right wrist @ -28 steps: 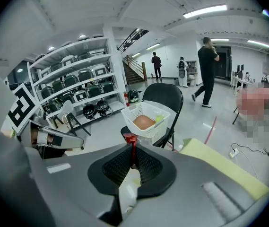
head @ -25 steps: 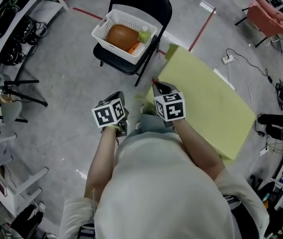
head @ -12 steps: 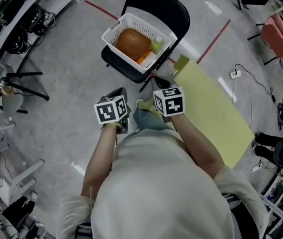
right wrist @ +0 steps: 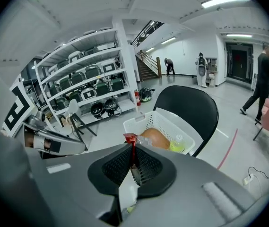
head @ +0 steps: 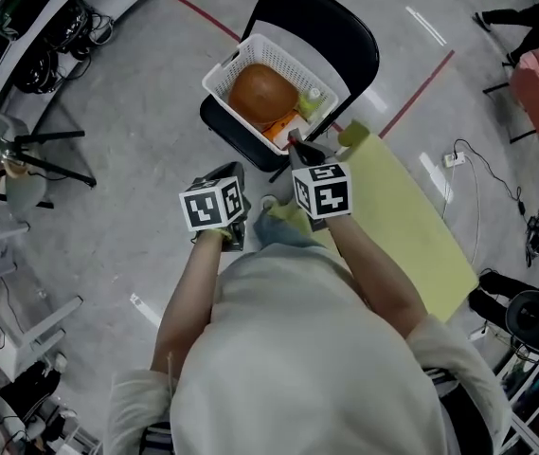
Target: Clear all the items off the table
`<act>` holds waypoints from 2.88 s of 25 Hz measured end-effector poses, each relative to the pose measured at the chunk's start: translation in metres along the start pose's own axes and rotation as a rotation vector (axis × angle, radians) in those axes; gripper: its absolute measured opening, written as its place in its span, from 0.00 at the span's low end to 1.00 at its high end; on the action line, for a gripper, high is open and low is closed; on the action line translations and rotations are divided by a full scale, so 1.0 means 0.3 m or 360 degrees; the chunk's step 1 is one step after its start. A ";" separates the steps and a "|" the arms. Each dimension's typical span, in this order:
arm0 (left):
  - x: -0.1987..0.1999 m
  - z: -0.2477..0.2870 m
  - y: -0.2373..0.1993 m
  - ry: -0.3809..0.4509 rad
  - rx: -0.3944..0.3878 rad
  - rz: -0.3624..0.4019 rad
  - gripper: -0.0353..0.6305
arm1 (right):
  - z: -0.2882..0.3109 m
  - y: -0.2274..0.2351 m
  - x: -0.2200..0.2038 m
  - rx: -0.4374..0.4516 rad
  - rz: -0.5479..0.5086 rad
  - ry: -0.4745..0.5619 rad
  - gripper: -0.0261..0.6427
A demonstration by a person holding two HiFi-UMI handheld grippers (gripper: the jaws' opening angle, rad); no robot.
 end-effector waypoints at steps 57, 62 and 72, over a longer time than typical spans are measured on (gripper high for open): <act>0.390 0.836 -0.213 -0.0689 -0.0540 0.0597 0.07 | 0.704 0.271 -0.035 -0.0682 0.0684 -0.0303 0.08; 0.396 0.869 -0.195 -0.0719 -0.0581 0.0614 0.07 | 0.718 0.281 -0.054 -0.0694 0.0775 -0.0314 0.23; 0.394 0.874 -0.180 -0.0750 -0.0648 0.0668 0.07 | 0.677 0.257 -0.057 -0.0773 0.0781 -0.0308 0.21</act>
Point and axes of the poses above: the fingertips, and each gripper's own axes: z forward along the fingers, y to its right, x out of its top, the point moved 1 cm from there along -z, backward along the fingers, and after that the axes turned 12 degrees about y, right-handed, at the moved point
